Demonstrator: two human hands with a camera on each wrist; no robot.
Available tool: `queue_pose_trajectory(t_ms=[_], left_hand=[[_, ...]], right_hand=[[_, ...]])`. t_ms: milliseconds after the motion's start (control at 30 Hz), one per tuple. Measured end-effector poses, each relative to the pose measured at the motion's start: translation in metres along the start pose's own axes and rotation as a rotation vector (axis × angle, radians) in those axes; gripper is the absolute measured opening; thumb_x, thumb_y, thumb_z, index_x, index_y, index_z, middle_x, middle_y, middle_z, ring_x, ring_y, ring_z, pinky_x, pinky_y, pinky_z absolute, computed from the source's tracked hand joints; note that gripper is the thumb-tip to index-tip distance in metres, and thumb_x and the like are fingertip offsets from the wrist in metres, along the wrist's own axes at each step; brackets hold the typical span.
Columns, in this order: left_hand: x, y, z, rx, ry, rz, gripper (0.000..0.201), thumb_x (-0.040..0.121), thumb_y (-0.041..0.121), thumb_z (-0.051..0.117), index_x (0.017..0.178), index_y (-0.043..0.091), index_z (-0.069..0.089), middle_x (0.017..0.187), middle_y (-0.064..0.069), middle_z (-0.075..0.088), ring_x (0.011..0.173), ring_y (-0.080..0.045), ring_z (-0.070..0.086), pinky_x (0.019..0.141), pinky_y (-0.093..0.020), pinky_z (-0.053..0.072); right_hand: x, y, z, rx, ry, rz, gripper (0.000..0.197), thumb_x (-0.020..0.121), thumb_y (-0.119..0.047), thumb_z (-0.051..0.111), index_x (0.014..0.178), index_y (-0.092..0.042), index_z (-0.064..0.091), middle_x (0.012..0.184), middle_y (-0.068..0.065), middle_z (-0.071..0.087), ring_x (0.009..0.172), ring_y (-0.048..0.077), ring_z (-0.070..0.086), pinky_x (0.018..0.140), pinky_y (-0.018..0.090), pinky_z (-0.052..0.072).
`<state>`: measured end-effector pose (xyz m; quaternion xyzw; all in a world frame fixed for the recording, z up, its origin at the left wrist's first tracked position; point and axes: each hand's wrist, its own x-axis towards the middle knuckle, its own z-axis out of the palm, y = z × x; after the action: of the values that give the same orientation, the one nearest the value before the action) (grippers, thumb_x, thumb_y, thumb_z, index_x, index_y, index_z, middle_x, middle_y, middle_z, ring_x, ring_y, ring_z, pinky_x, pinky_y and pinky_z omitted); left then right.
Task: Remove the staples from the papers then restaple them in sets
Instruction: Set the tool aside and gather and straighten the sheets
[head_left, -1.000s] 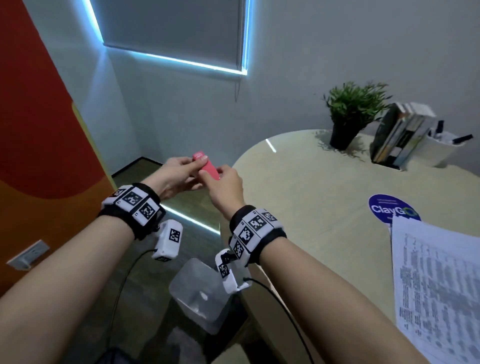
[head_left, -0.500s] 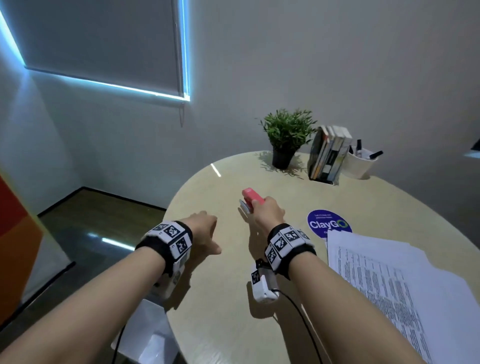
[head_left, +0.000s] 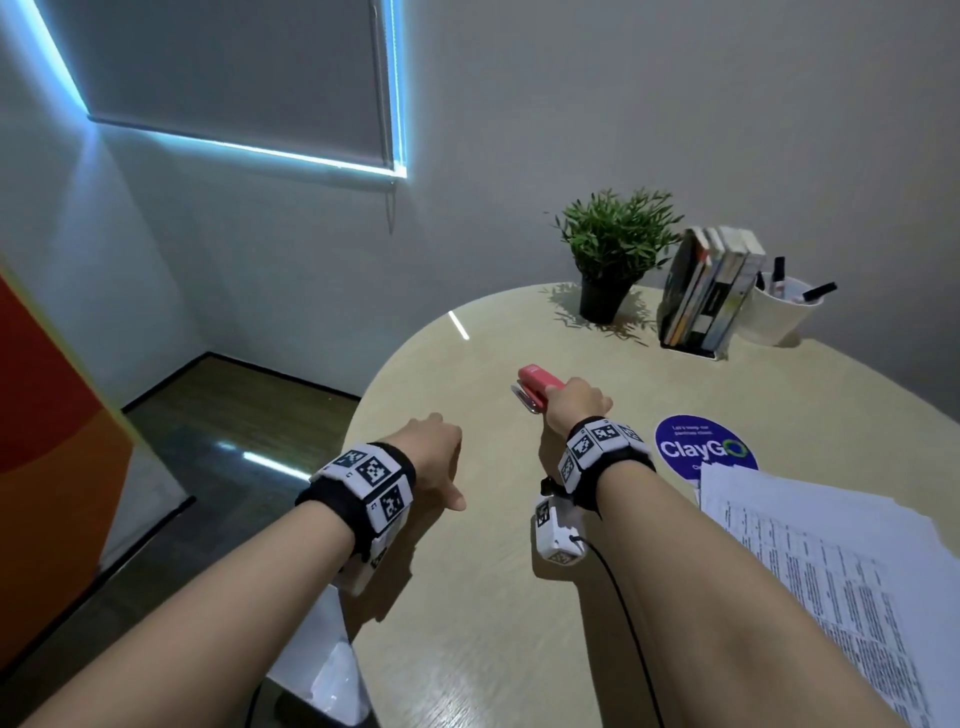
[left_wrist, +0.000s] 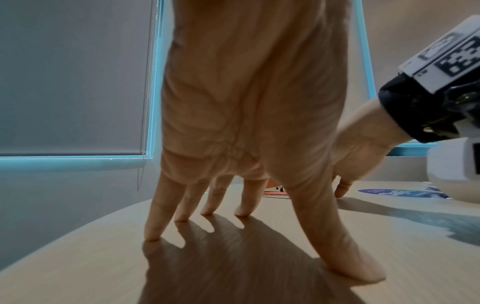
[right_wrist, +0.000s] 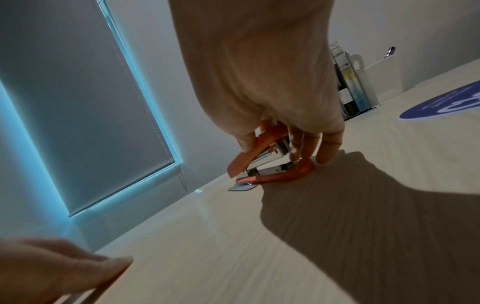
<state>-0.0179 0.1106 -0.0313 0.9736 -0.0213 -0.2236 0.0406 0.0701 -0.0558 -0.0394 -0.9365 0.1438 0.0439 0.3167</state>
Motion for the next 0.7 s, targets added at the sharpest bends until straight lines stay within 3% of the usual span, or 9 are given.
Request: queue_pose_trajectory(t_ms=[200,333,400,467,533,633,700], left_hand=[[-0.002,0.008,-0.006,0.035,-0.023,-0.018,0.073,0.067,0.045,0.084,0.123,0.009,0.055,0.124,-0.012,0.046,0.106,-0.034,0.056,0.090,-0.042,0.051],[-0.006,0.017,-0.013,0.001,-0.005,-0.037,0.059,0.066,0.042,0.085,0.113,0.013,0.064,0.119,-0.008,0.052,0.102,-0.030,0.059,0.084,-0.034,0.050],[-0.005,0.029,-0.013,-0.043,0.081,-0.030,0.049,0.068,0.040,0.084,0.106,0.013,0.068,0.115,-0.007,0.061,0.099,-0.026,0.061,0.082,-0.032,0.051],[0.000,0.052,-0.009,-0.158,0.167,0.003,0.054,0.070,0.038,0.082,0.113,0.009,0.065,0.116,-0.009,0.063,0.104,-0.026,0.060,0.088,-0.035,0.051],[0.000,0.086,-0.003,-0.332,0.144,0.065,0.062,0.074,0.036,0.080,0.123,0.005,0.058,0.121,-0.010,0.062,0.108,-0.026,0.059,0.091,-0.033,0.049],[-0.005,0.145,0.007,-0.609,0.014,0.173,0.070,0.079,0.030,0.078,0.135,0.002,0.047,0.124,-0.012,0.060,0.104,-0.023,0.059,0.087,-0.029,0.046],[-0.007,0.180,0.015,-0.743,-0.059,0.218,0.074,0.079,0.027,0.078,0.138,0.000,0.042,0.111,-0.011,0.062,0.089,-0.020,0.061,0.082,-0.030,0.049]], right_hand=[[-0.003,0.007,-0.016,0.146,0.005,0.023,0.046,0.099,-0.040,0.042,0.125,-0.003,0.054,0.133,0.022,0.051,0.127,0.036,0.037,0.100,0.044,0.036],[-0.015,0.031,-0.064,0.338,0.130,-0.050,0.044,0.098,-0.039,0.047,0.131,-0.011,0.051,0.136,0.018,0.048,0.131,0.032,0.033,0.104,0.047,0.039],[-0.019,0.063,-0.094,0.394,0.233,-0.037,0.038,0.096,-0.034,0.052,0.128,-0.014,0.053,0.133,0.017,0.049,0.129,0.031,0.034,0.102,0.048,0.042],[-0.026,0.108,-0.123,0.372,0.321,0.083,0.033,0.093,-0.024,0.055,0.125,-0.015,0.056,0.131,0.015,0.050,0.127,0.032,0.037,0.103,0.045,0.040],[-0.035,0.160,-0.146,0.284,0.329,0.249,0.030,0.089,-0.013,0.055,0.119,-0.012,0.059,0.128,0.016,0.054,0.124,0.035,0.040,0.097,0.040,0.040],[-0.054,0.219,-0.167,0.091,0.179,0.435,0.032,0.079,-0.013,0.064,0.109,-0.004,0.059,0.125,0.021,0.057,0.119,0.039,0.043,0.084,0.037,0.037],[-0.068,0.241,-0.174,-0.053,0.091,0.488,0.050,0.070,-0.020,0.076,0.112,-0.006,0.054,0.130,0.020,0.048,0.124,0.038,0.038,0.092,0.041,0.039]])
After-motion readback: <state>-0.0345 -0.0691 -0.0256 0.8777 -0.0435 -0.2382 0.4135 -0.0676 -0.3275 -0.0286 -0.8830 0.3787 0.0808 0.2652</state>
